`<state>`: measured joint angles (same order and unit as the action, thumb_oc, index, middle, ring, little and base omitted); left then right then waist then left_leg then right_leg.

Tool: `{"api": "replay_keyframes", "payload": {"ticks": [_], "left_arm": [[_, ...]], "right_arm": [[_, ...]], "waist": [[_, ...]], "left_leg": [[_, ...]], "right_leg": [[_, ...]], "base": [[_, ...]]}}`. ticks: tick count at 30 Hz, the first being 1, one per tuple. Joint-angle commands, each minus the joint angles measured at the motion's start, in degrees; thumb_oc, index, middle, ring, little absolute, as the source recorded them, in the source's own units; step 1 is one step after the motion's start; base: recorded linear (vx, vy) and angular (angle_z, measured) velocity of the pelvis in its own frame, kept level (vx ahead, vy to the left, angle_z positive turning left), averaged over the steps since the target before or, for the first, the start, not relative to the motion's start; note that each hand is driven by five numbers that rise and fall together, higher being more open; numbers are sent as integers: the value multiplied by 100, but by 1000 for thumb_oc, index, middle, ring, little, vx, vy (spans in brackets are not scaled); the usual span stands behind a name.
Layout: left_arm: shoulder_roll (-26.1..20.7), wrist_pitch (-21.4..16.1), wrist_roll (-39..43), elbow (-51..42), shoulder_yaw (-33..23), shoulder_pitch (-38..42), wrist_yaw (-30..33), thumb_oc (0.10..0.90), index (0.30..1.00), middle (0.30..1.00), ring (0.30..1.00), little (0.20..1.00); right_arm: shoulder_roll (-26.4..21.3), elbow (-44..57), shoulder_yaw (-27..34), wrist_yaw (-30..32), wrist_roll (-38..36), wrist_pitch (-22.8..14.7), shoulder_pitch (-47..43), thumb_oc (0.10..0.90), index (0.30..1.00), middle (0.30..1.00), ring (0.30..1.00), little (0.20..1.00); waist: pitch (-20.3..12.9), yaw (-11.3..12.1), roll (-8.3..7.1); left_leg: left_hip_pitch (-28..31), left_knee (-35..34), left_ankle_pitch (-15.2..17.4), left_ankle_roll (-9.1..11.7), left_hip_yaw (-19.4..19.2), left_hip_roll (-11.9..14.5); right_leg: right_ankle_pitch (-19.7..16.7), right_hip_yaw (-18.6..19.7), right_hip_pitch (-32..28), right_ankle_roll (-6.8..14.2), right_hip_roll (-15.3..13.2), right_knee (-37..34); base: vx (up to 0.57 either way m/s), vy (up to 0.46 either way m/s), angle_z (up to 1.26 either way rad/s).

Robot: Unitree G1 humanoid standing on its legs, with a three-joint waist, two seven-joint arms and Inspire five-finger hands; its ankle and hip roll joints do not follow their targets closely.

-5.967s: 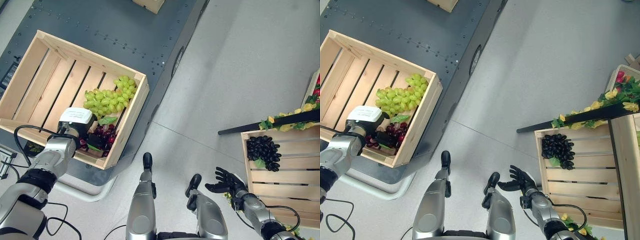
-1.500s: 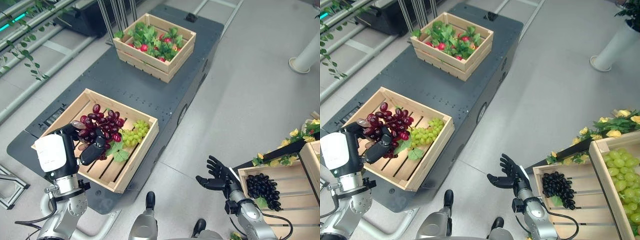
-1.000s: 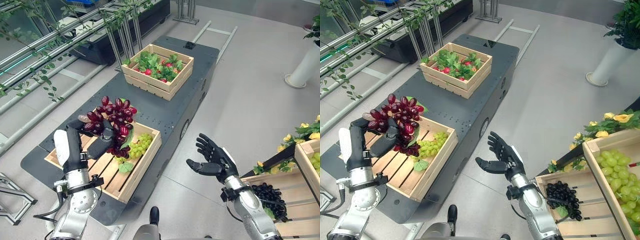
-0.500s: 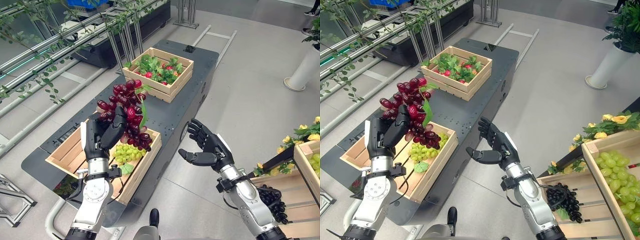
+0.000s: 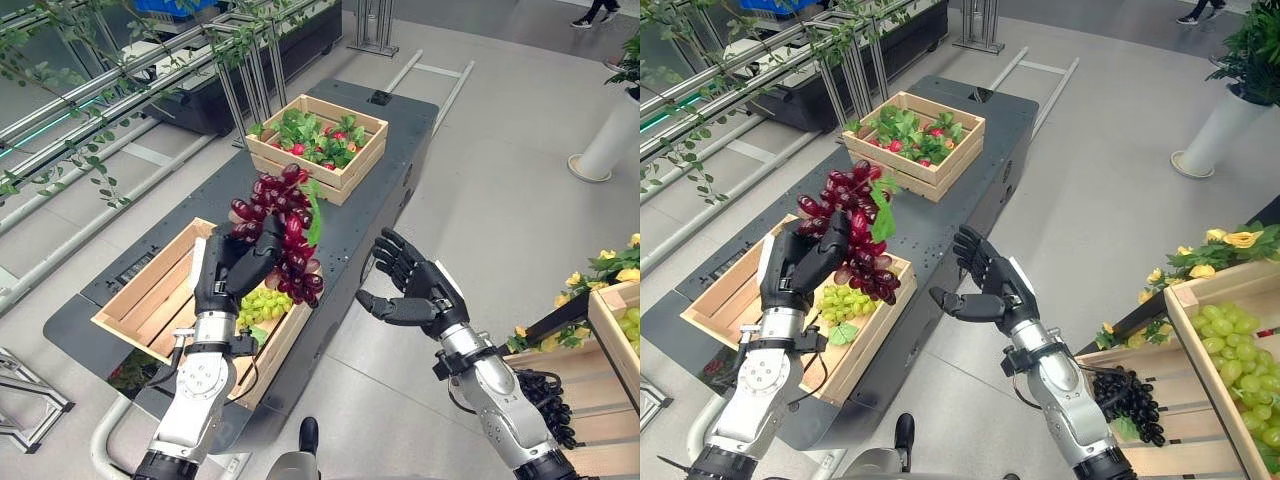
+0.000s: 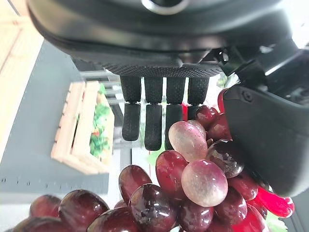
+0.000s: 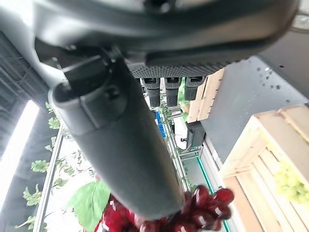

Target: Pick up the fruits from the basket on one side to the basket on the other side

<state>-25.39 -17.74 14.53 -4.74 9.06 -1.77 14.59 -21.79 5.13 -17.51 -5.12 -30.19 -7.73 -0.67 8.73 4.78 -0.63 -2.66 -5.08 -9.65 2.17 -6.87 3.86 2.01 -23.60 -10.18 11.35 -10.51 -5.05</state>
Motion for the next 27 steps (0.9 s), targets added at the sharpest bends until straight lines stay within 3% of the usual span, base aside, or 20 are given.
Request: {"api": "replay_keyframes", "payload": {"ticks": [1,12,18,20,27], "left_arm": [[-195,-633,-494,-347,103,1020,41,400,300,300,300,300],[-543,-1034,-1697,-442,455,1242,-87,400,300,300,300,300],[-891,-1176,-1934,-554,581,1366,-481,400,300,300,300,300],[-1207,-1222,-1988,-606,551,1434,-717,400,300,300,300,300],[-1578,-1295,-1572,-652,297,1469,-1246,400,300,300,300,300]], "right_arm": [[24,662,-117,18,-491,-381,-520,800,900,900,900,900],[-7,748,-263,-176,-1217,-195,-658,800,900,900,900,900],[-148,780,-248,-73,-618,-450,-734,800,900,900,900,900],[-402,856,-108,-97,-369,-466,-754,800,900,900,900,900],[-852,884,324,-93,-32,-625,-807,800,900,900,900,900]], "waist": [[-816,11,8],[-818,-25,-9],[-828,-54,8],[-834,-89,19],[-860,-112,35]], "left_leg": [[509,8,870,198,9,73],[530,8,875,206,-62,106],[540,8,874,207,-88,110],[556,8,876,215,-136,121],[565,8,886,205,-175,139]], "right_leg": [[-493,226,444,-316,-46,5],[-506,250,451,-287,-60,5],[-517,281,458,-267,-62,5],[-519,313,459,-247,-65,5],[-529,353,474,-230,-76,5]], "base": [[0,0,0],[0,0,0],[0,0,0],[-4,8,-2],[-4,4,-2]]}}
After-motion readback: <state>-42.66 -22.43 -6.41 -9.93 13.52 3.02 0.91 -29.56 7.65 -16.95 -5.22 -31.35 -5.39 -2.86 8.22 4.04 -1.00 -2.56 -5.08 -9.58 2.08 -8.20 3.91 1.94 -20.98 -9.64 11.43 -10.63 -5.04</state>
